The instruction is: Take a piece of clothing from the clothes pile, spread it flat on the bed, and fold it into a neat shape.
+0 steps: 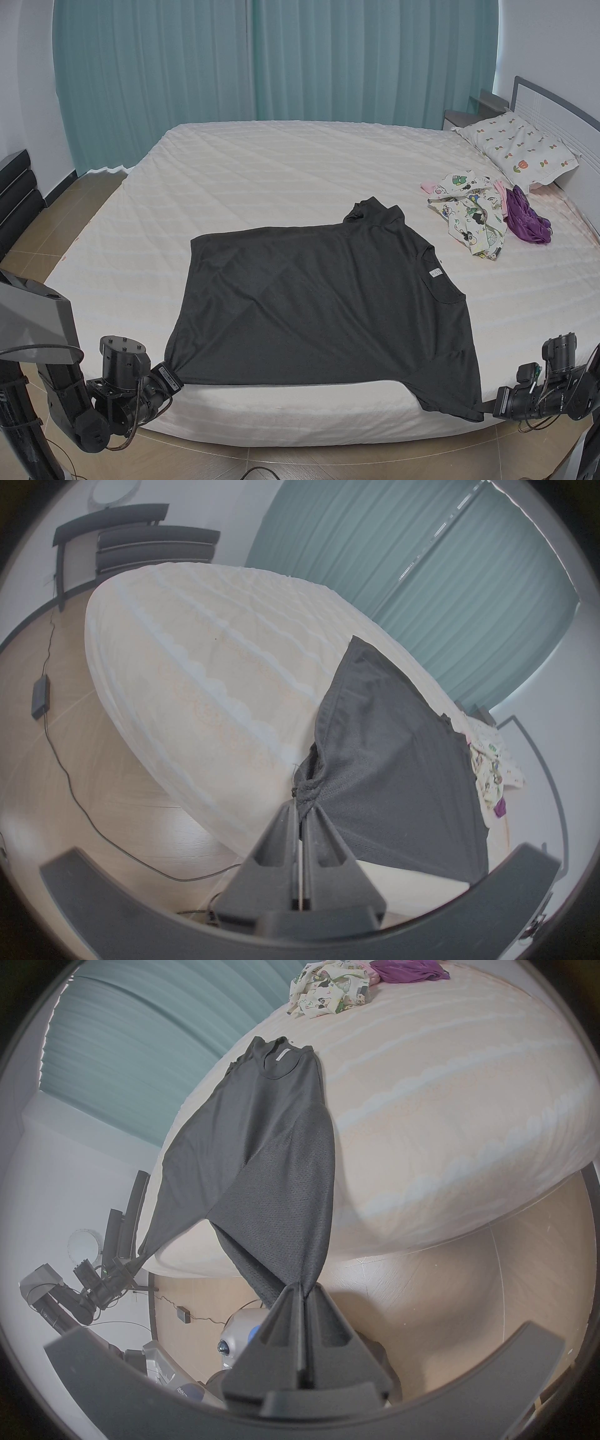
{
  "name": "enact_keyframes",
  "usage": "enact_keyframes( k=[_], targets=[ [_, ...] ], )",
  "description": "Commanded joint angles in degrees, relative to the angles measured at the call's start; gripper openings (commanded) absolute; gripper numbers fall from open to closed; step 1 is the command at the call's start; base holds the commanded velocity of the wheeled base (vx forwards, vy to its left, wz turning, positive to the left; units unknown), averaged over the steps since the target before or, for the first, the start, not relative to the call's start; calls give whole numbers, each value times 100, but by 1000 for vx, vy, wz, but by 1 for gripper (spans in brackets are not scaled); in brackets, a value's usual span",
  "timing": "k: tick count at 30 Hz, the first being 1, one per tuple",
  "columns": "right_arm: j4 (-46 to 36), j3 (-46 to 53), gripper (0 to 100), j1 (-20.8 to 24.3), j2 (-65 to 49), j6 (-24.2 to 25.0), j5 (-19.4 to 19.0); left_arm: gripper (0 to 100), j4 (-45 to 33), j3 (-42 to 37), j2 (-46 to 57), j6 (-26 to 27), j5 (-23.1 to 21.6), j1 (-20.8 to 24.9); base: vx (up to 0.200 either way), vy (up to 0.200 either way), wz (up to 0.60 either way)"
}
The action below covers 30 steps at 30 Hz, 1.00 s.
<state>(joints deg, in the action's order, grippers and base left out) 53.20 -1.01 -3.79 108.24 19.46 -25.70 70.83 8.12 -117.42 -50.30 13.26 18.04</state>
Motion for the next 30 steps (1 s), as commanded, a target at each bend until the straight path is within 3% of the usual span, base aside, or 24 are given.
enact_keyframes(
  k=[1, 9, 17, 30],
  targets=[
    [-134, 101, 0, 1, -57, -109, 12, 0, 1, -214, 123, 222, 10, 6, 0, 0, 0],
    [-618, 101, 0, 1, -462, -276, 3, 0, -60, -522, 193, 794, 45, -20, 0, 0, 0],
    [-556, 101, 0, -8, -673, -249, -14, 0, -60, -539, 228, 934, 282, -38, 0, 0, 0],
    [208, -620, 0, -8, -1279, 419, -32, 0, -183, 225, 861, 908, 361, 41, 0, 0, 0]
  ],
)
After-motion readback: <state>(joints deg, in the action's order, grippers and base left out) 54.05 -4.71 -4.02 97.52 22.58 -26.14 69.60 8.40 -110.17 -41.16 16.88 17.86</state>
